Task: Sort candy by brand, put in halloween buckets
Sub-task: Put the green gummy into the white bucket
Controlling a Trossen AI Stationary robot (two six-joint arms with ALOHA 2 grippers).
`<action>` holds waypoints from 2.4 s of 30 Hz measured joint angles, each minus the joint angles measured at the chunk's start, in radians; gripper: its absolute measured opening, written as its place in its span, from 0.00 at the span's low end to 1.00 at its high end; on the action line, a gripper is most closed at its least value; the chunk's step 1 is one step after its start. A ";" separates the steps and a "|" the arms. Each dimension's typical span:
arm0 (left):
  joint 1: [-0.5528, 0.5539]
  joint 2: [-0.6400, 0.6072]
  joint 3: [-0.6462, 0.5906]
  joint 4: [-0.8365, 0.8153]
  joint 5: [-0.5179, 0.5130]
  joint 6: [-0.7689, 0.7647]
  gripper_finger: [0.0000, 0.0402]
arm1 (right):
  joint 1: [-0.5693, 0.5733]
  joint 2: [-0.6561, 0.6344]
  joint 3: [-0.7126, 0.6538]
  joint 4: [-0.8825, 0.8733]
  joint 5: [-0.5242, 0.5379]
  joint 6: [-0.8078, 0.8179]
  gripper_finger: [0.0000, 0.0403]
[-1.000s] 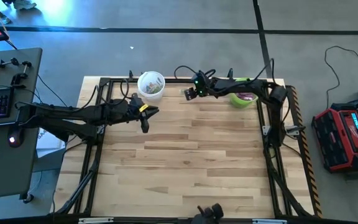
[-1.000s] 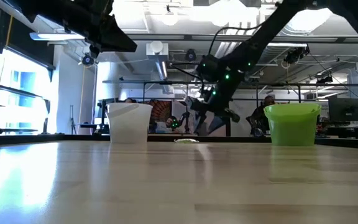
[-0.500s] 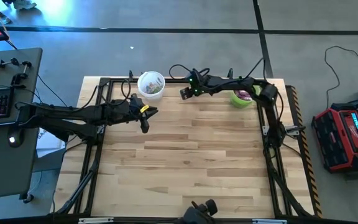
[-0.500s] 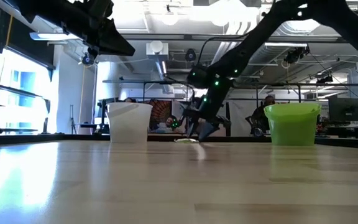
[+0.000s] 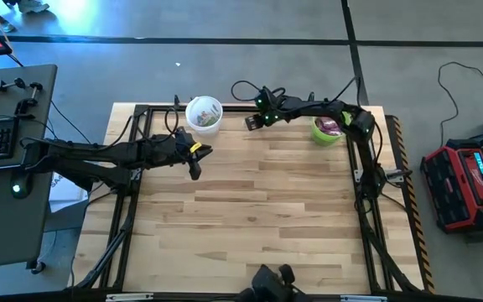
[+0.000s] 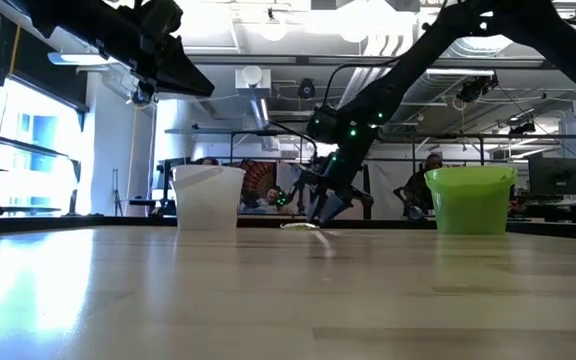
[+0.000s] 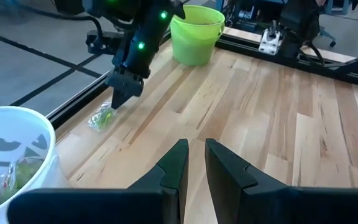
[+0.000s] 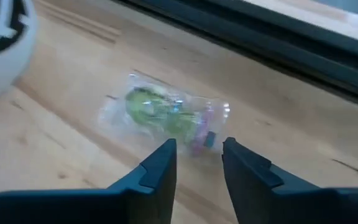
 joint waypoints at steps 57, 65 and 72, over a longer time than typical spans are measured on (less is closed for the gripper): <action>-0.004 0.000 0.000 -0.065 -0.001 -0.127 0.11 | 0.082 -0.061 0.027 -0.109 0.034 -0.452 0.54; -0.004 0.000 0.000 -0.064 -0.025 -0.141 0.12 | 0.008 -0.020 0.027 -0.042 -0.097 -0.508 0.58; -0.003 0.000 0.000 -0.064 -0.061 -0.143 0.12 | 0.022 0.009 0.027 -0.057 -0.062 -0.531 0.57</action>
